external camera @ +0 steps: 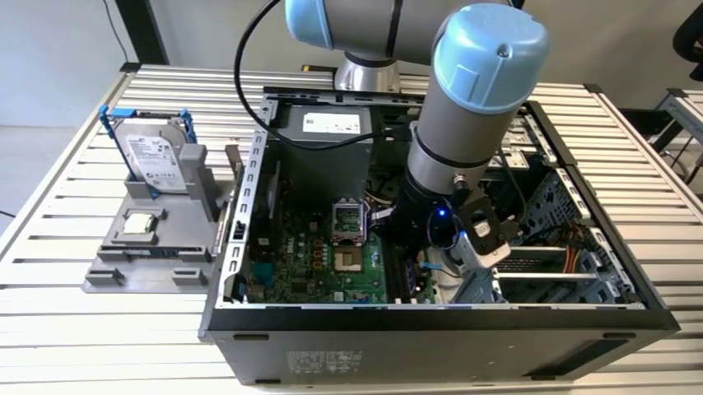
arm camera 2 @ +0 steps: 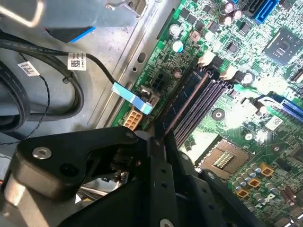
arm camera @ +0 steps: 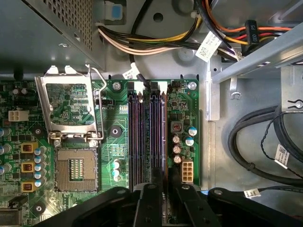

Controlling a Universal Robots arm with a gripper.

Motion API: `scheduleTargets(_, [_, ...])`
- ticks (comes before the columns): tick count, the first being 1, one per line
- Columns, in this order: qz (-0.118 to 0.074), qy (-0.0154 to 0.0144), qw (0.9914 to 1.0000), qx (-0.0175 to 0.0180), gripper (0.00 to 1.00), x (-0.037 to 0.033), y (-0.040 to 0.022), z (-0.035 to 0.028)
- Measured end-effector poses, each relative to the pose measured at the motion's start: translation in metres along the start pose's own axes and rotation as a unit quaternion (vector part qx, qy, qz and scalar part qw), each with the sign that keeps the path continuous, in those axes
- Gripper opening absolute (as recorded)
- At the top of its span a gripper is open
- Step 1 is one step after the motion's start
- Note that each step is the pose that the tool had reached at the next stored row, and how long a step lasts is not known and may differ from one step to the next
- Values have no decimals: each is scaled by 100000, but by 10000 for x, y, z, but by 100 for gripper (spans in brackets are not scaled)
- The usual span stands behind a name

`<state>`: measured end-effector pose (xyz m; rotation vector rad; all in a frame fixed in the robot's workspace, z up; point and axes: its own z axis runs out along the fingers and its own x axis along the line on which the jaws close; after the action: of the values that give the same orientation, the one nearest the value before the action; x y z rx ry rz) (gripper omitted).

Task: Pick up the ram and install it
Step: 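Insert the ram into the slot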

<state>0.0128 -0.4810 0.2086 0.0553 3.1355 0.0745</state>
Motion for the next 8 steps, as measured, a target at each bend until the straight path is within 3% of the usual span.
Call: scheduleTargets(8, [39, 35, 100000, -3, 100, -1, 17, -347])
